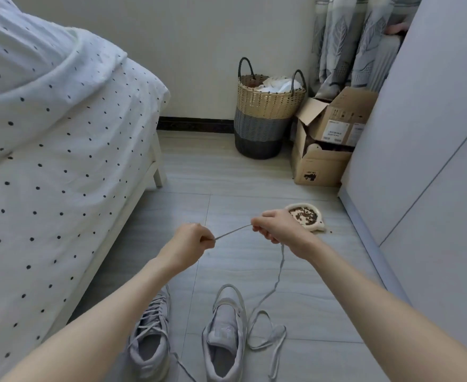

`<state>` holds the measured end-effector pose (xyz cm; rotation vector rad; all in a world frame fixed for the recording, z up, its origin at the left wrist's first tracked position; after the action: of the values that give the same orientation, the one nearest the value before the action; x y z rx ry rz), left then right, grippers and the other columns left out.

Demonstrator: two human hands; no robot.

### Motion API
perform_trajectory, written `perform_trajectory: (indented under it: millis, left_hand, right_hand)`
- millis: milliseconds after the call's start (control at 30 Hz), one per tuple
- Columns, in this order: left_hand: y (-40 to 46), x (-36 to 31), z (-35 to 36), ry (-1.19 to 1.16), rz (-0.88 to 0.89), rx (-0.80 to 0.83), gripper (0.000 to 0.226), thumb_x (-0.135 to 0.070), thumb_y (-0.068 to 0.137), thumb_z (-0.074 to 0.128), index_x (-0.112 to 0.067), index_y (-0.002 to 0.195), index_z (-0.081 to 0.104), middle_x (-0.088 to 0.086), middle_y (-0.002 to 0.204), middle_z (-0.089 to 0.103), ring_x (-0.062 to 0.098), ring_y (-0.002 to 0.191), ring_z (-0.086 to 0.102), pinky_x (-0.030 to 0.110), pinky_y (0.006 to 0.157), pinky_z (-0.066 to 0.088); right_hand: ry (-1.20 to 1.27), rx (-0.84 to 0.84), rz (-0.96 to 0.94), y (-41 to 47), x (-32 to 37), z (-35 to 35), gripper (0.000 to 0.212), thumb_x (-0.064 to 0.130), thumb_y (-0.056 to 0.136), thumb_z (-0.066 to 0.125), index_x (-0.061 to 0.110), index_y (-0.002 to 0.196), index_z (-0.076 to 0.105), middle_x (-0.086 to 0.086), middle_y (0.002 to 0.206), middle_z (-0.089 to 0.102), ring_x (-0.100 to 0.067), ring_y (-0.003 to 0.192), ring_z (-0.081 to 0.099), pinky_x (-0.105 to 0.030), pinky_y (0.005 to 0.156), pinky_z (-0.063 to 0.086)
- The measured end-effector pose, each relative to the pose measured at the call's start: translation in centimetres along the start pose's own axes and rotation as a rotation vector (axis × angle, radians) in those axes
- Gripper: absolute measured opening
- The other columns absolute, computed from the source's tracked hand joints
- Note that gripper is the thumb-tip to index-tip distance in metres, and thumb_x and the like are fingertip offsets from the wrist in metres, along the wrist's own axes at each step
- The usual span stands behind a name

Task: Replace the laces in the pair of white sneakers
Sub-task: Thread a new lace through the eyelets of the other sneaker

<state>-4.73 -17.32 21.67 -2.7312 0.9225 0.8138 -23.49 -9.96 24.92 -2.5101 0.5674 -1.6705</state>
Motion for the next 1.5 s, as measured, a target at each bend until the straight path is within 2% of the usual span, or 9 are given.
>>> perform_trajectory:
  millis: [67,167,333,567,700,1067,1233,1367,1500]
  left_hand:
    - [0.1,2.3,3.3,-0.113,-0.13,0.062,0.01,-0.005,0.085,0.062,-0.004,0.088,0.072,-0.005,0.064,0.058,0.003,0.057,0.052,0.006,0.054,0.039]
    - [0.2,5.4,8.7,-0.262,-0.298,0.144,0.01,0.001,0.082,0.061,-0.005,0.081,0.07,0.003,0.06,0.062,0.011,0.054,0.058,0.027,0.065,0.054]
    - [-0.1,11.0,16.7,-0.529,-0.614,0.092,0.019,0.005,0.082,0.062,-0.008,0.069,0.062,0.005,0.059,0.063,0.018,0.052,0.061,0.028,0.059,0.056]
    - [-2.7,16.1,23.9,-0.838,-0.969,-0.065,0.004,0.001,0.085,0.062,-0.001,0.083,0.065,0.01,0.066,0.064,0.016,0.054,0.062,0.02,0.052,0.053]
    - [-2.7,15.9,25.1,-0.923,-1.008,-0.101,0.012,-0.002,0.085,0.063,-0.011,0.076,0.062,0.007,0.068,0.063,0.011,0.056,0.06,0.017,0.053,0.05]
    - [-2.9,15.1,25.5,-1.001,-1.097,-0.204,0.019,0.007,0.085,0.058,-0.008,0.074,0.058,0.008,0.069,0.059,0.013,0.056,0.057,0.015,0.049,0.05]
    - [-2.6,14.9,25.2,-1.021,-1.087,-0.175,0.019,0.008,0.084,0.059,-0.009,0.074,0.059,0.007,0.068,0.061,0.004,0.047,0.058,0.013,0.048,0.048]
    - [-2.8,14.9,25.3,-1.183,-1.208,-0.125,0.02,0.011,0.084,0.053,-0.007,0.077,0.055,0.005,0.066,0.062,0.004,0.047,0.06,0.011,0.04,0.04]
    - [-3.0,15.4,25.4,-1.104,-1.157,-0.027,0.017,0.005,0.084,0.057,-0.011,0.078,0.058,0.004,0.073,0.063,0.01,0.062,0.059,0.013,0.044,0.036]
  right_hand:
    - [-0.116,-0.001,0.028,1.8,-2.8,1.4,0.025,0.019,0.087,0.055,0.015,0.063,0.059,0.004,0.059,0.05,-0.008,0.053,0.042,-0.019,0.051,0.033]
    - [-0.248,0.022,0.052,4.6,-7.7,3.9,0.024,0.023,0.09,0.054,0.016,0.067,0.061,0.0,0.069,0.064,-0.012,0.064,0.057,-0.024,0.06,0.041]
    - [-0.446,-0.044,0.003,9.0,-15.0,7.8,0.023,0.02,0.089,0.056,0.011,0.11,0.063,-0.007,0.11,0.061,-0.021,0.105,0.055,-0.026,0.086,0.037]
    - [-0.434,0.19,0.019,7.8,-22.2,16.0,0.018,0.017,0.09,0.053,0.009,0.094,0.068,-0.007,0.098,0.065,-0.021,0.096,0.056,-0.021,0.075,0.031]
    - [-0.41,0.205,-0.011,6.5,-24.2,18.4,0.018,0.016,0.09,0.055,0.012,0.099,0.069,-0.005,0.103,0.064,-0.02,0.101,0.055,-0.023,0.086,0.035]
    - [-0.358,0.094,-0.021,6.3,-24.8,18.9,0.026,0.014,0.088,0.059,0.016,0.112,0.068,-0.007,0.1,0.061,-0.022,0.097,0.055,-0.015,0.079,0.029]
    - [-0.345,0.084,-0.002,6.3,-25.0,19.2,0.026,0.016,0.089,0.059,0.018,0.113,0.068,0.001,0.086,0.05,-0.022,0.093,0.054,-0.015,0.074,0.027]
    - [-0.297,0.067,0.051,6.5,-25.0,19.2,0.025,0.017,0.089,0.059,0.021,0.112,0.069,-0.002,0.09,0.056,-0.02,0.092,0.056,-0.017,0.075,0.031]
    - [-0.285,0.07,0.072,6.6,-25.1,19.3,0.026,0.018,0.09,0.059,0.022,0.113,0.069,0.0,0.088,0.053,-0.019,0.092,0.055,-0.016,0.072,0.029]
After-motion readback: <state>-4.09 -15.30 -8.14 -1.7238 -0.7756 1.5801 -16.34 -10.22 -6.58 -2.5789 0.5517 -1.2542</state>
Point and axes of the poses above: each hand's wrist, its own y-axis towards the middle knuckle, its own z-axis out of the palm, x = y × z, the point moved 2 cm from there along y, towards the middle knuckle
